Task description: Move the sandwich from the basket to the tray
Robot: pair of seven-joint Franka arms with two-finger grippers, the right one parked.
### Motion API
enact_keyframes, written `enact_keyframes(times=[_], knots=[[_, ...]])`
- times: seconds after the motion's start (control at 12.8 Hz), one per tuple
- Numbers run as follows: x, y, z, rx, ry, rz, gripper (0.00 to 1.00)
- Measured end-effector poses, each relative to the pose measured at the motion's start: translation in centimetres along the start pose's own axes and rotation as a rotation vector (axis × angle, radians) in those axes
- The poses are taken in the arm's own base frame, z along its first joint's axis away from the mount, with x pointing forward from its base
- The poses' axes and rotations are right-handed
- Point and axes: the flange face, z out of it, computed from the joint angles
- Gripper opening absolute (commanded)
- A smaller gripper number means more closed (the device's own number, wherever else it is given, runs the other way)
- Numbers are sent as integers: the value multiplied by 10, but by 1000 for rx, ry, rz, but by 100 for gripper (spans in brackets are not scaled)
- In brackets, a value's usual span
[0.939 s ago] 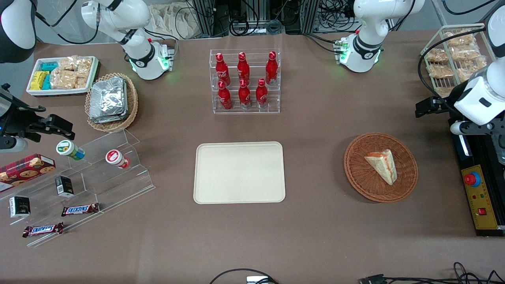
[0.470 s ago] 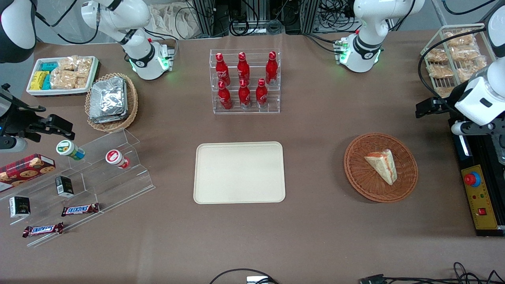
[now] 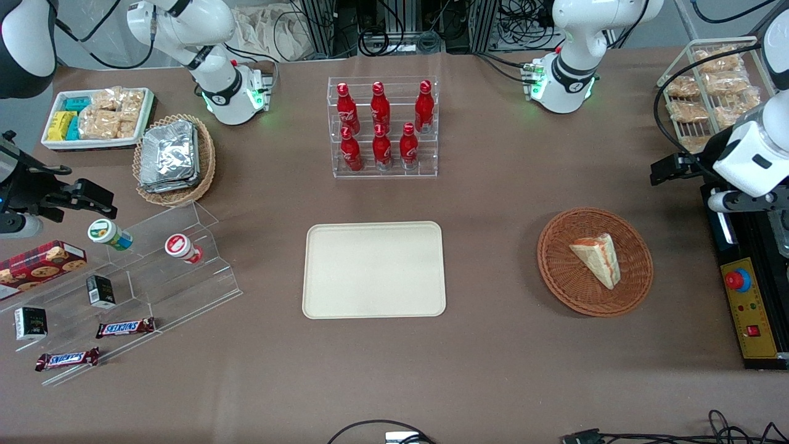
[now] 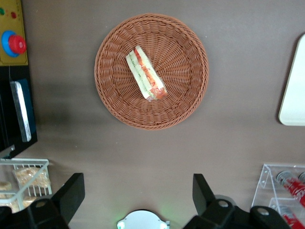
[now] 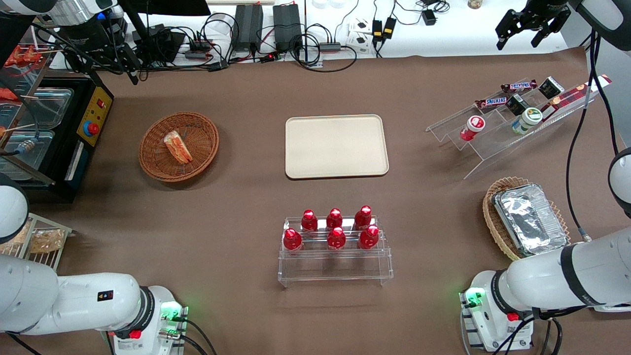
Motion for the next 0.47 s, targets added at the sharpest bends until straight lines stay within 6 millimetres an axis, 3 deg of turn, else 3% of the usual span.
enact_keyframes(times=[0.23,0.47], knots=[[8,-4,12,0,-25,-188,100],[32,-1,47,-21,-71,-291,100]])
